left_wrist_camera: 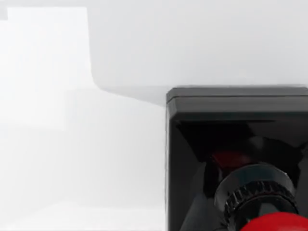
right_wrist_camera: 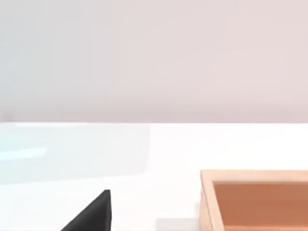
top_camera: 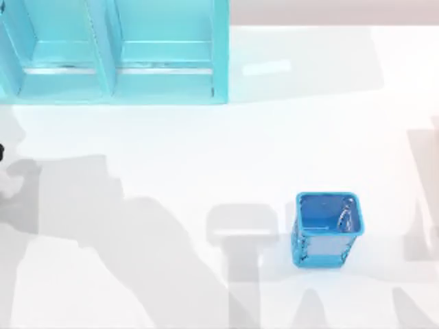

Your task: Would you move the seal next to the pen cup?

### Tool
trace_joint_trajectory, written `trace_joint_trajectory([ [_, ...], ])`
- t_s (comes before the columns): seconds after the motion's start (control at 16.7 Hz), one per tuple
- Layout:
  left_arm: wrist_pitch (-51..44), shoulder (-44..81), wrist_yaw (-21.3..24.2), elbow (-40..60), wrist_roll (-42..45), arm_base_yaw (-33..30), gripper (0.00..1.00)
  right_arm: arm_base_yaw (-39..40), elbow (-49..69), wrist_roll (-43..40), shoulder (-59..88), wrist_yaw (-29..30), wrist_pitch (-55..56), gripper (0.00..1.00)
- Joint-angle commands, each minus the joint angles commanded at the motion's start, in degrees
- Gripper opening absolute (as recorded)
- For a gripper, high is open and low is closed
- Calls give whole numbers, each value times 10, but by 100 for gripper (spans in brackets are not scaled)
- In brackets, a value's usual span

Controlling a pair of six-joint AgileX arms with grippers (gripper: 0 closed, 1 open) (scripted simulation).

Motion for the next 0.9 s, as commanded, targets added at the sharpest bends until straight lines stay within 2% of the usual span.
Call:
trace_joint_trajectory([
  [0.18,0,0,0,0,0,0,2,0,0,0,0,0,0,100],
  [0.24,0,0,0,0,0,0,0,0,0,0,0,0,0,100],
  [0.78,-2,-1,0,1,-1,-3,0,0,0,0,0,0,0,100],
  [0.9,-23,-2,0,22,-18,-22,0,0,0,0,0,0,0,100],
])
